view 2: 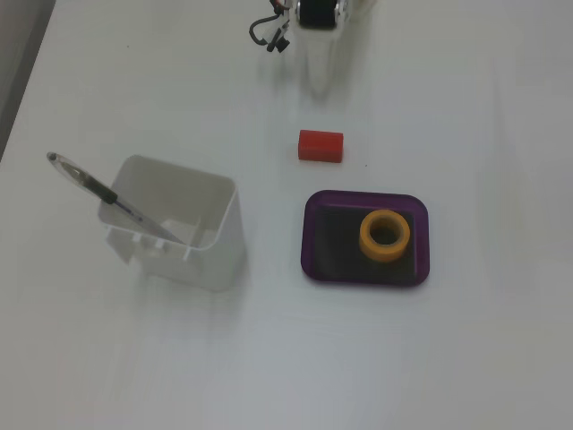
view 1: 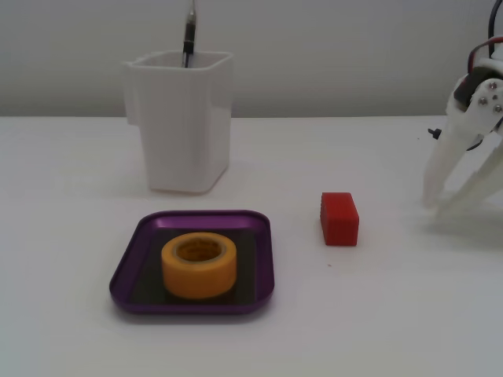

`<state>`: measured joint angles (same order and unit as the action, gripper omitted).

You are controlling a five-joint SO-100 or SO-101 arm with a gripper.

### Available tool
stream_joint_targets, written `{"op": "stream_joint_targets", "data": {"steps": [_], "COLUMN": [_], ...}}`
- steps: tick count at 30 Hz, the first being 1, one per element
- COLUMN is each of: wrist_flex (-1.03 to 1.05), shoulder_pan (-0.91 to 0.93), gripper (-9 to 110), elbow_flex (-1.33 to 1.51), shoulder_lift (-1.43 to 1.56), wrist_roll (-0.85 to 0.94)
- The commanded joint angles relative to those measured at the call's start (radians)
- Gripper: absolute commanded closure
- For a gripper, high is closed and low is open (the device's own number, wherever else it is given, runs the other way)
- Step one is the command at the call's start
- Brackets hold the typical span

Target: Pick up the red cube and place it in the box.

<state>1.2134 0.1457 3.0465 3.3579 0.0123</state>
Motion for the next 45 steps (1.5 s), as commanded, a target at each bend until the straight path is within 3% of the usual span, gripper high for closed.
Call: {"op": "stream_joint_targets", "data": {"steps": [1,17,25,34,45], "wrist_flex": [-0.011,-0.012,-0.008,0.048,-0.008], "shoulder_pan": [-0.002,0.000,-0.206,-0.213,-0.094], "gripper": [102,99,97,80,79], "elbow_flex": [-0.110,-0.393,-0.664,-1.045,-1.152], "shoulder_lift": [0.074,-0.008,-0.583,-1.247,-1.546], "wrist_roll": [0.000,0.055,0.061,-0.115,-0.126]}}
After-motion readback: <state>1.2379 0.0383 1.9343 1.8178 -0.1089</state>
